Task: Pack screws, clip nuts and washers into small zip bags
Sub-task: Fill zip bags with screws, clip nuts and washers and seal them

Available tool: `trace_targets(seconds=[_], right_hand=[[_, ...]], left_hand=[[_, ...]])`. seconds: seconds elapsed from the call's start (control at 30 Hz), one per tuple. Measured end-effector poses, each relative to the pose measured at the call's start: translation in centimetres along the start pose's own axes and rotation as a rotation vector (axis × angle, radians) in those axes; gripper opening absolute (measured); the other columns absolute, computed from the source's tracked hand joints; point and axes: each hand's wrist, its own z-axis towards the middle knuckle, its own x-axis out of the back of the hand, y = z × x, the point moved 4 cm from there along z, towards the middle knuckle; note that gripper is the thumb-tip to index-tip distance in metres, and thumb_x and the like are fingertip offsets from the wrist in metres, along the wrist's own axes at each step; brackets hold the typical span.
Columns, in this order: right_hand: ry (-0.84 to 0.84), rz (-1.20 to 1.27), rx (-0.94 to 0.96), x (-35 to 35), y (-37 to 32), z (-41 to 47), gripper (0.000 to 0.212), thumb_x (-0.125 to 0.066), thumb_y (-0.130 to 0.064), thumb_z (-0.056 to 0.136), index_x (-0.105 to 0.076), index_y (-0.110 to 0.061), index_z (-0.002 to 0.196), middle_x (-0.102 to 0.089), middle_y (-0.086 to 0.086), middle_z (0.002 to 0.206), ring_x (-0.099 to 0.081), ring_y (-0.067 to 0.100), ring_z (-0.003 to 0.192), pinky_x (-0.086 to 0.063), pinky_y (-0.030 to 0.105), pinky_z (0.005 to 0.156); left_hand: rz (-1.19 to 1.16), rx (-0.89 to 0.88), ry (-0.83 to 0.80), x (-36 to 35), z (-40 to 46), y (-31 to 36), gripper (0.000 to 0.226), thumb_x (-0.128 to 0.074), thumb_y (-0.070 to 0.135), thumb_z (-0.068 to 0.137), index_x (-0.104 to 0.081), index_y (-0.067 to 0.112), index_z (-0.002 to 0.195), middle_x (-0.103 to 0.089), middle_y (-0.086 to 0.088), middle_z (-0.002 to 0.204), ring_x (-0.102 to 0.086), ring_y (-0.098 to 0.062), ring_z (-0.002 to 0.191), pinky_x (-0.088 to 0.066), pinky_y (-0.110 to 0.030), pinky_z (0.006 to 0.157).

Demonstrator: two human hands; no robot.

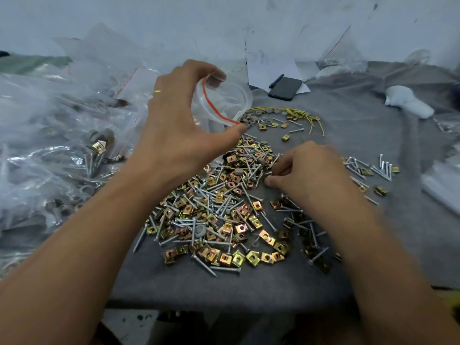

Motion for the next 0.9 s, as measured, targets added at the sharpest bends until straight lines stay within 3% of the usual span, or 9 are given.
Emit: trace_targets(seconds=[0.1, 0.23, 0.33, 0.47, 0.53, 0.6, 0.73, 0.9], right_hand=[[0.073, -0.084, -0.014, -0.1, -0.3, -0.1, 0.017, -0.080, -0.041, 0.087, -0.082, -0.025, 0.091, -0.074, 0.000, 0.089, -0.066, 0.023, 0.083, -0.048, 0.030, 0.067], [0.045, -0.108, 0.027, -0.1, -0.9, -0.4, 0.016, -0.073, -0.038, 0.094, -0.083, -0.026, 0.095, -0.076, -0.001, 0.093, -0.067, 0.022, 0.088, -0.049, 0.029, 0.074], [0.060, -0.115, 0.078, 0.2, -0.7, -0.4, 0.022, -0.065, -0.038, 0.100, -0.081, -0.023, 0.101, -0.073, 0.002, 0.097, -0.065, 0.024, 0.092, -0.056, 0.036, 0.082], [0.060, -0.189, 0.158, -0.3, 0.2, 0.1, 0.027, -0.054, -0.039, 0.104, -0.073, -0.020, 0.104, -0.061, 0.003, 0.102, -0.057, 0.025, 0.096, -0.053, 0.045, 0.088], [0.062, 0.038, 0.170, -0.2, 0.8, 0.3, 0.021, -0.055, -0.038, 0.104, -0.070, -0.023, 0.102, -0.061, 0.001, 0.102, -0.058, 0.020, 0.093, -0.052, 0.043, 0.083], [0.080, 0.455, 0.152, 0.3, 1.4, 0.2, 0.013, -0.057, -0.035, 0.104, -0.066, -0.029, 0.097, -0.066, -0.001, 0.096, -0.061, 0.009, 0.084, -0.052, 0.036, 0.072], [-0.012, 1.247, 0.165, 1.1, 0.9, -0.1, 0.015, -0.053, -0.012, 0.107, -0.066, -0.011, 0.098, -0.074, 0.004, 0.085, -0.064, 0.016, 0.076, -0.057, 0.038, 0.071], [-0.078, 1.583, 0.325, 1.6, -0.1, -0.7, 0.009, -0.055, -0.002, 0.102, -0.064, -0.003, 0.103, -0.075, 0.011, 0.092, -0.067, 0.018, 0.079, -0.058, 0.028, 0.072]], left_hand=[[-0.011, 0.008, 0.004, 0.1, 0.0, -0.1, 0.065, -0.089, 0.039, 0.080, -0.057, 0.027, 0.135, -0.056, 0.012, 0.127, -0.049, -0.014, 0.129, -0.041, -0.037, 0.111], [-0.021, 0.010, -0.002, 0.2, 0.0, -0.2, 0.065, -0.090, 0.039, 0.080, -0.056, 0.029, 0.135, -0.056, 0.009, 0.130, -0.048, -0.012, 0.129, -0.041, -0.031, 0.110], [-0.026, 0.015, 0.001, 0.3, 0.1, -0.3, 0.064, -0.089, 0.041, 0.080, -0.056, 0.031, 0.135, -0.056, 0.010, 0.130, -0.048, -0.013, 0.130, -0.041, -0.031, 0.110], [-0.033, 0.013, 0.005, 0.3, 0.0, -0.1, 0.063, -0.089, 0.041, 0.080, -0.057, 0.031, 0.134, -0.054, 0.020, 0.121, -0.050, -0.011, 0.129, -0.042, -0.032, 0.111], [-0.029, 0.008, 0.005, 0.4, 0.0, -0.1, 0.063, -0.089, 0.040, 0.080, -0.057, 0.030, 0.134, -0.052, 0.025, 0.119, -0.050, -0.011, 0.128, -0.041, -0.032, 0.111], [-0.032, 0.011, 0.006, 0.5, 0.1, -0.3, 0.063, -0.089, 0.040, 0.080, -0.057, 0.031, 0.133, -0.051, 0.028, 0.118, -0.049, -0.010, 0.129, -0.041, -0.028, 0.110], [-0.027, 0.000, 0.012, 0.4, 0.3, -0.4, 0.062, -0.090, 0.038, 0.080, -0.058, 0.031, 0.132, -0.047, 0.033, 0.115, -0.049, -0.012, 0.128, -0.039, -0.025, 0.106], [-0.015, -0.018, 0.011, 0.1, 0.3, -0.5, 0.063, -0.088, 0.041, 0.077, -0.059, 0.032, 0.132, -0.047, 0.033, 0.117, -0.049, -0.013, 0.129, -0.039, -0.026, 0.104]])
